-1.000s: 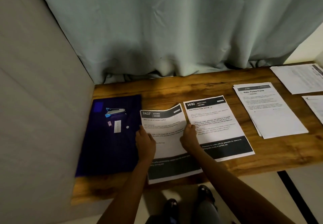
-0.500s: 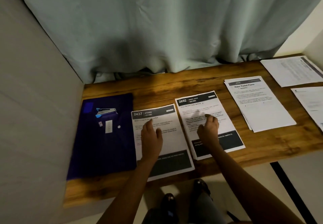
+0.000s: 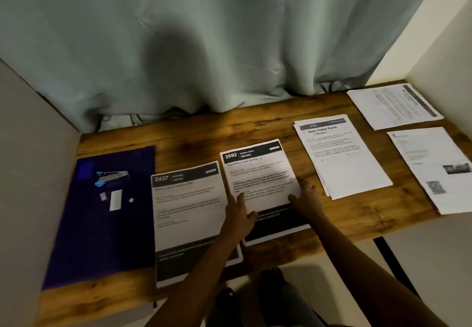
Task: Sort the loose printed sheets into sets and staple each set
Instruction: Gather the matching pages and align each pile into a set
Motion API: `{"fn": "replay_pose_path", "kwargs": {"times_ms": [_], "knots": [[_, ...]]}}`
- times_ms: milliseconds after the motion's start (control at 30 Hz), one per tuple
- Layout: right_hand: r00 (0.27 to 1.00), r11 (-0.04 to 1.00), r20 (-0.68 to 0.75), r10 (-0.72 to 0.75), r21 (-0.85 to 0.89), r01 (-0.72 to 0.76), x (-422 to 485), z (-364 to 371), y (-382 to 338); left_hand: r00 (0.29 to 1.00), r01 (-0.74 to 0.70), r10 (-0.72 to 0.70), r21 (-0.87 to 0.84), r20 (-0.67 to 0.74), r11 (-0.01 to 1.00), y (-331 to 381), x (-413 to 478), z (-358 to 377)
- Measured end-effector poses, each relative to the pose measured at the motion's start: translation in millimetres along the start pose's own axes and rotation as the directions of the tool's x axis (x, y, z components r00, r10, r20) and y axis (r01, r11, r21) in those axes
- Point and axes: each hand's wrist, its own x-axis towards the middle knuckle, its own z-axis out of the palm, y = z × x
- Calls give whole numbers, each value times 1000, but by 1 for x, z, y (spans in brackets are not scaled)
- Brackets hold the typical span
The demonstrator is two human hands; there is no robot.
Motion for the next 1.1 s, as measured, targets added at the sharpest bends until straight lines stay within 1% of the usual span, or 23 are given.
{"fn": "replay_pose_path", "kwargs": {"times_ms": [167, 300, 433, 533, 667, 833, 900, 967, 1033, 1100], "knots": [[999, 993, 7, 46, 112, -47, 4, -1, 8, 996, 85, -84, 154, -11, 984, 8, 5, 23], [1000, 981, -9, 7, 196, -5, 7, 2, 16, 992, 120, -108, 232, -63, 965, 11, 8, 33], [998, 963, -60, -35, 266, 50, 9, 2, 24, 992, 121, -106, 258, -72, 958, 8, 8, 39], [994, 962, -74, -86, 253, 102, 9, 3, 31, 992, 115, -96, 277, -82, 954, 7, 7, 43], [988, 960, -61, -144, 235, 154, 7, 5, 39, 985, 149, -120, 265, -123, 953, 9, 10, 48], [968, 930, -98, -232, 270, 250, 3, 2, 45, 976, 168, -128, 237, -176, 957, 9, 13, 53], [951, 914, -72, -299, 264, 308, 0, 1, 44, 972, 169, -125, 225, -198, 960, 8, 13, 54], [916, 894, -58, -397, 199, 401, -5, 0, 43, 967, 167, -116, 224, -225, 960, 7, 14, 54], [852, 847, -77, -517, 98, 523, -9, -1, 43, 955, 169, -112, 191, -276, 967, 8, 14, 54], [796, 796, -79, -600, 34, 604, -11, -1, 46, 932, 163, -114, 115, -344, 980, 12, 14, 53]]}}
